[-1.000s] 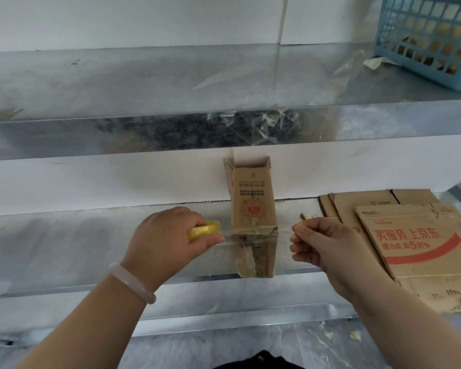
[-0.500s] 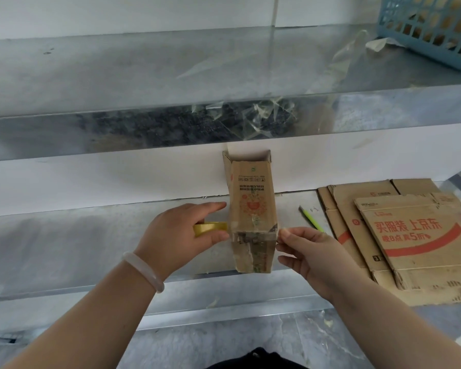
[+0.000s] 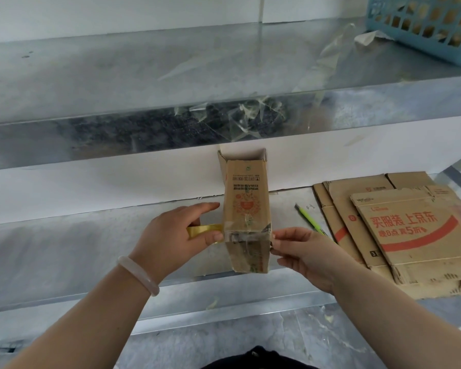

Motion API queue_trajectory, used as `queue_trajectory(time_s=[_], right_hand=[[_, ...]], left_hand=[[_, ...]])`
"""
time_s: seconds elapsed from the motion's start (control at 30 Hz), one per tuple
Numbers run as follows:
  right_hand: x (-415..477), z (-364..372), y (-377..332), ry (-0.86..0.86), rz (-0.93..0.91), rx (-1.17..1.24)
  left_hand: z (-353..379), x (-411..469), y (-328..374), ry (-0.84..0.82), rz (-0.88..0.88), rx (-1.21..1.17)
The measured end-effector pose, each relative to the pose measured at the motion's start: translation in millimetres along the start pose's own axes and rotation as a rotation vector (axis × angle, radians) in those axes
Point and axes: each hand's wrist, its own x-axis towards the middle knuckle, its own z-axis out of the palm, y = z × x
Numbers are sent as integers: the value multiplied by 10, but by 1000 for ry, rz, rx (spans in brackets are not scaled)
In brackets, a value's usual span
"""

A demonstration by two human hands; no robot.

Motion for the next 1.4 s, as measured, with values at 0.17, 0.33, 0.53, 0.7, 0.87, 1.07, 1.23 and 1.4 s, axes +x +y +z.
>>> queue_trajectory(time_s=[0.17, 0.33, 0.53, 0.7, 0.87, 1.07, 1.23, 1.4], right_hand=[[-160, -3, 28, 322, -793, -622], [29, 178, -28, 72, -1363, -989], [232, 102, -11, 48, -1494, -1091], [128, 61, -45, 5, -1463, -1160], [114, 165, -164, 80, -1373, -1017], [65, 76, -152, 39, -1366, -1174], [-96, 398, -288, 252, -1382, -1228], [72, 647, -121, 234, -1361, -1066]], left_hand=[[12, -4, -22, 9, -10, -36], [11, 22, 8, 7, -26, -48], [40, 9, -63, 48, -28, -102], [51, 2, -67, 59, -15, -111], [72, -3, -90, 96, 35, -97], [65, -4, -217, 93, 183, -116], [113, -14, -233, 133, 255, -88], [125, -26, -218, 150, 231, -109]])
